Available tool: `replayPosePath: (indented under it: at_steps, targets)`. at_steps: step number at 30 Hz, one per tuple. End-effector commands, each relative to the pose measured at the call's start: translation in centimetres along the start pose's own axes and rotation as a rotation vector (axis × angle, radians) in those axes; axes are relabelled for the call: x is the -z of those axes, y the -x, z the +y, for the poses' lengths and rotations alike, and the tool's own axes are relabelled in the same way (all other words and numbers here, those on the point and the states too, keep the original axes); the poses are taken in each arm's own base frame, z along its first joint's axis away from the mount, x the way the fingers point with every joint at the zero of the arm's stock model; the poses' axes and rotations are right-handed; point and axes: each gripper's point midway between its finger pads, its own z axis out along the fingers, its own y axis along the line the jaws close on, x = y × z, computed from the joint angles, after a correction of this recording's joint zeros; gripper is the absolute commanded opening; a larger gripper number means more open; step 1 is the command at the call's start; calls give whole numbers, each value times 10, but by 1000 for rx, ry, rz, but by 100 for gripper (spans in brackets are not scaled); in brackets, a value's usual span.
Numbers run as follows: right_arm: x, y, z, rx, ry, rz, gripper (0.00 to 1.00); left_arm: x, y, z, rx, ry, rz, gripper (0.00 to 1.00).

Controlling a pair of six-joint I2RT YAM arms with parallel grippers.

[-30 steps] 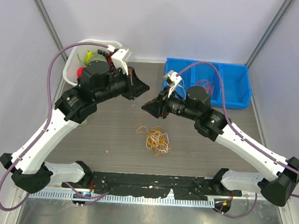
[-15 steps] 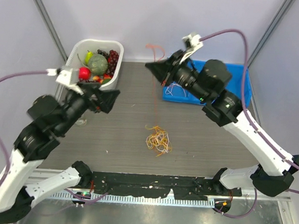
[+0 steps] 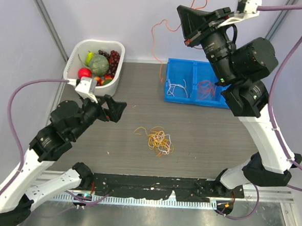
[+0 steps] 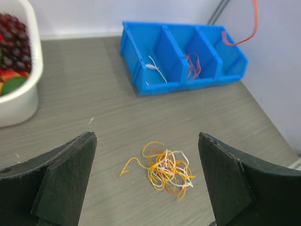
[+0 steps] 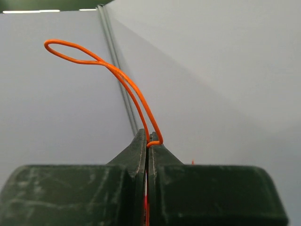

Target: Untangle the cables

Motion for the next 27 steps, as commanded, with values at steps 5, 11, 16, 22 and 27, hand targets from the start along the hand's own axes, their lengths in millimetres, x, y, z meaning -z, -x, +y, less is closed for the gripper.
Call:
replayPosePath:
  at_steps: [5,11,16,22,27]
  targets:
    - [-19,-11,-94,79,-222,-15,1,-18,-44,-25,113,-127,109,96]
    - [-22,-13,-168,51,-327,-27,1,-28,-75,-25,128,-121,211,99]
    - [-15,-6,-216,52,-385,-45,1,-36,-97,-26,147,-125,267,99]
    - [-4,-37,-294,-25,-435,-17,1,-42,-113,-37,195,-179,312,99]
    - [15,-101,-351,-32,-502,82,1,-47,-123,-42,221,-198,338,99]
